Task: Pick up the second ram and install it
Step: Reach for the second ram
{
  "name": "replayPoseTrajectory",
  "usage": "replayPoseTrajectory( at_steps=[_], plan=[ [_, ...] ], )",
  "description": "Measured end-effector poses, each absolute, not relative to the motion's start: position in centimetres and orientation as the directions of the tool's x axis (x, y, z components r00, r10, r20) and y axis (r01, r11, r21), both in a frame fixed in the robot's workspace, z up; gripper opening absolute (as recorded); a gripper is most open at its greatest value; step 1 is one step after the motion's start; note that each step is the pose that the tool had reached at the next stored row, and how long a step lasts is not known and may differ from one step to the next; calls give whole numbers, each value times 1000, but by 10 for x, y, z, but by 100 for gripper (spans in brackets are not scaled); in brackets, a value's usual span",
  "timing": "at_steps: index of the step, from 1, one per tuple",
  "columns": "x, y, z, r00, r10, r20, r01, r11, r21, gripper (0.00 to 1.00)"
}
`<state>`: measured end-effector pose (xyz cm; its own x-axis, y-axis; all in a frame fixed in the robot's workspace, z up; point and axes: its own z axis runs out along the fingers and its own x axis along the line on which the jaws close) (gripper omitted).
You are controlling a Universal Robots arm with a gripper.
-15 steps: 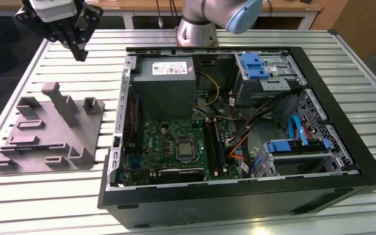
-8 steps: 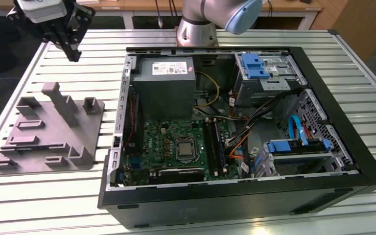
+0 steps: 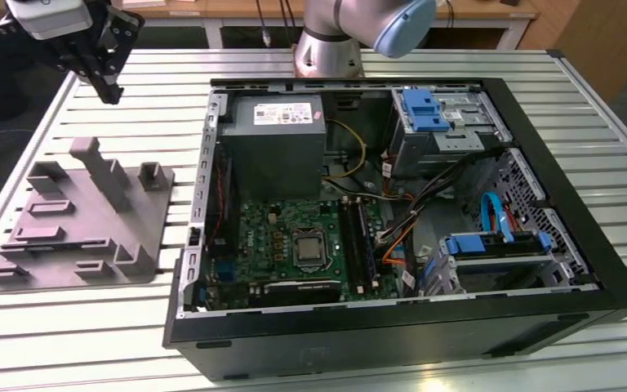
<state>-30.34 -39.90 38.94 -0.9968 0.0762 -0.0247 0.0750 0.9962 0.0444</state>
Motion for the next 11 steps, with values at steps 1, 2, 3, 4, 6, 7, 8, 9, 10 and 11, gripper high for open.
replayPoseTrajectory(
  at_steps=[1, 2, 3, 4, 6, 7, 8, 9, 10, 11],
  plan=[
    [-305, -399, 389, -997, 76, -25, 75, 996, 44, 10],
    [-306, -399, 389, -997, 76, -25, 75, 996, 44, 10],
    [-308, -399, 389, -997, 76, -25, 75, 996, 44, 10],
    [-309, -399, 388, -997, 76, -25, 75, 996, 44, 10],
    [-312, -399, 388, -997, 76, -25, 75, 996, 44, 10],
    [-314, -399, 388, -997, 76, -25, 75, 996, 44, 10],
    [-315, -399, 388, -997, 76, -25, 75, 996, 44, 10],
    [-316, -399, 387, -997, 76, -25, 75, 996, 44, 10],
    [-318, -399, 387, -997, 76, -25, 75, 996, 44, 10],
    [-319, -399, 387, -997, 76, -25, 75, 996, 44, 10]
  ],
)
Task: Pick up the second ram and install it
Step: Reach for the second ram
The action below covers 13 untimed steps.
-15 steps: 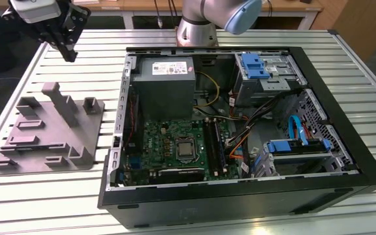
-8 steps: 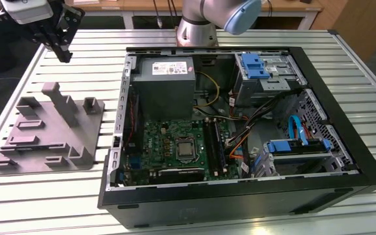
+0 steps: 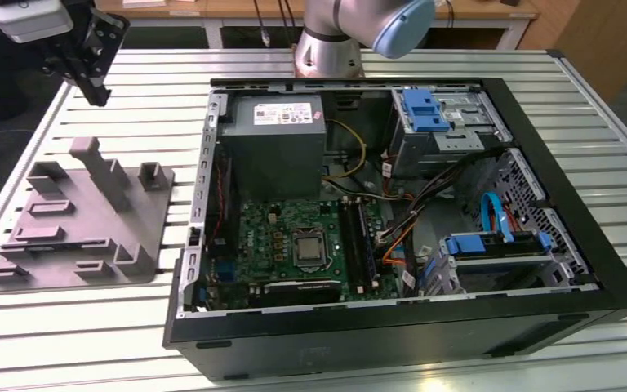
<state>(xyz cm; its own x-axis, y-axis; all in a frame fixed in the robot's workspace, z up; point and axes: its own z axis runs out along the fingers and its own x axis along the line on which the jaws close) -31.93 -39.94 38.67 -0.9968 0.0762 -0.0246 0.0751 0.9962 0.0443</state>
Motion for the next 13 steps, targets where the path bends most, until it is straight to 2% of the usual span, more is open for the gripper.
replayPoseTrajectory(
  at_steps=[13],
  plan=[
    [-340, -409, 383, -997, 76, -25, 75, 996, 44, 10]
  ],
)
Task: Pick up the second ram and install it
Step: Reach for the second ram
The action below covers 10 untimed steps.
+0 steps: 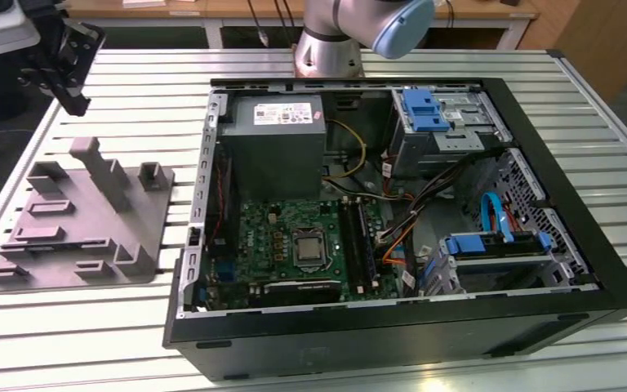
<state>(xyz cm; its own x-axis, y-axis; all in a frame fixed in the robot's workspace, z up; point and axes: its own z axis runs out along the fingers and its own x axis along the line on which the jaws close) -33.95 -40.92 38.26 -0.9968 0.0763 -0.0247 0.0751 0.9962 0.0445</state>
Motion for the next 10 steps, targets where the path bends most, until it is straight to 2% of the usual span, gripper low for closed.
replayPoseTrajectory(
  at_steps=[10],
  plan=[
    [-355, -413, 379, -997, 76, -25, 75, 996, 44, 10]
  ],
)
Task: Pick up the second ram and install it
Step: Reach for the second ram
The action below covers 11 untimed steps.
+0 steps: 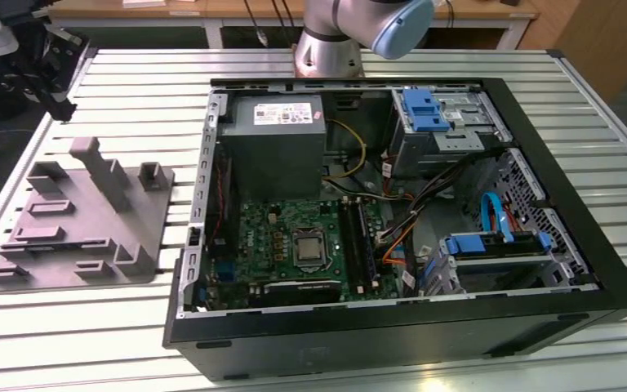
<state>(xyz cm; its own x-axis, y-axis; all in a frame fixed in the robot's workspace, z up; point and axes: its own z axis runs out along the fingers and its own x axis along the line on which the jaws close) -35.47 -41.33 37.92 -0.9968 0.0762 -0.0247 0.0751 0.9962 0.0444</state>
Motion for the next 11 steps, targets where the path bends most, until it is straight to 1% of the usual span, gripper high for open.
replayPoseTrajectory(
  at_steps=[11],
  plan=[
    [-366, -416, 375, -997, 76, -25, 75, 996, 44, 10]
  ],
)
